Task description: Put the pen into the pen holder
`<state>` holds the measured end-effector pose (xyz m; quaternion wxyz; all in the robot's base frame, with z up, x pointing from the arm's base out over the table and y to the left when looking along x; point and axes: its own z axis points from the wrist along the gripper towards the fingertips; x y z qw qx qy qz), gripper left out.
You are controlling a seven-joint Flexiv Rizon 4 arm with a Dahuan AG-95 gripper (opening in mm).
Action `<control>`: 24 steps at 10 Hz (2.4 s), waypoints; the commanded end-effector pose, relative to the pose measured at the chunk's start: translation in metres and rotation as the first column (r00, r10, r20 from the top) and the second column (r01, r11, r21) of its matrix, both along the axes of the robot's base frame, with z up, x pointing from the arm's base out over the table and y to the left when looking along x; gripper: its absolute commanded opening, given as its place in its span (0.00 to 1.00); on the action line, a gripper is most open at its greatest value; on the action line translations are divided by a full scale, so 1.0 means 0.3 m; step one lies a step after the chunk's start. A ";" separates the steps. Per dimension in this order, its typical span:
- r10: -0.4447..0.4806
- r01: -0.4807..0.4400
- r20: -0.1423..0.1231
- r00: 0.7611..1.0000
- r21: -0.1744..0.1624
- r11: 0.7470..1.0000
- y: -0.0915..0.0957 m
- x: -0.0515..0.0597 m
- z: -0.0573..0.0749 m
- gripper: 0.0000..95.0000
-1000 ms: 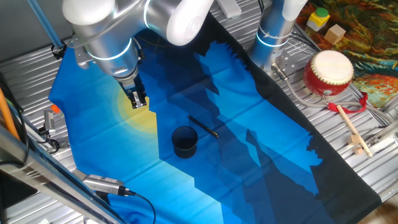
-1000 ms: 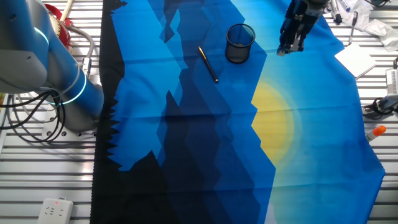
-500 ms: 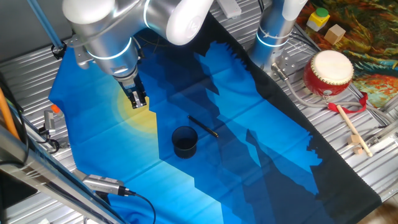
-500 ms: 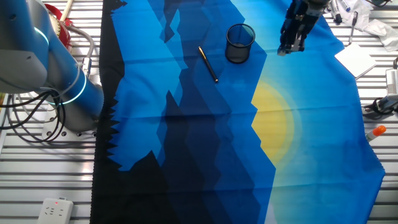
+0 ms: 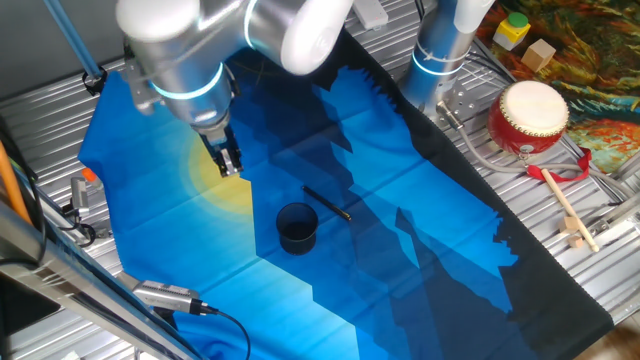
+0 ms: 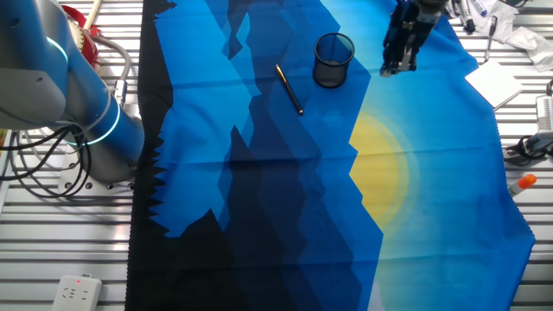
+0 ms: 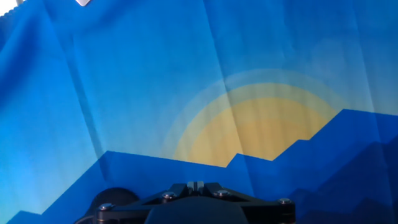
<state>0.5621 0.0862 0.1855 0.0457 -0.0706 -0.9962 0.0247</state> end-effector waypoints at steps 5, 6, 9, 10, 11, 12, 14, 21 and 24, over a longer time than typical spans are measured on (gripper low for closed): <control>-0.040 0.041 -0.033 0.999 0.028 0.999 -0.015 -0.186 -0.087 0.00; -0.037 0.037 -0.033 0.999 0.028 0.999 -0.015 -0.218 -0.093 0.00; -0.038 0.039 -0.045 0.998 0.032 0.999 0.008 -0.272 -0.110 0.00; -0.042 0.044 -0.047 0.998 0.031 0.999 0.023 -0.282 -0.121 0.00; -0.049 0.051 -0.052 0.997 0.029 0.998 0.040 -0.292 -0.132 0.00; -0.052 0.054 -0.064 0.997 0.030 0.998 0.050 -0.296 -0.138 0.00; -0.048 0.053 -0.101 0.994 0.046 0.998 0.064 -0.301 -0.172 0.00; -0.063 0.069 -0.107 0.992 0.053 0.996 0.065 -0.299 -0.333 0.00; -0.065 0.071 -0.107 0.992 0.054 0.996 0.076 -0.307 -0.382 0.00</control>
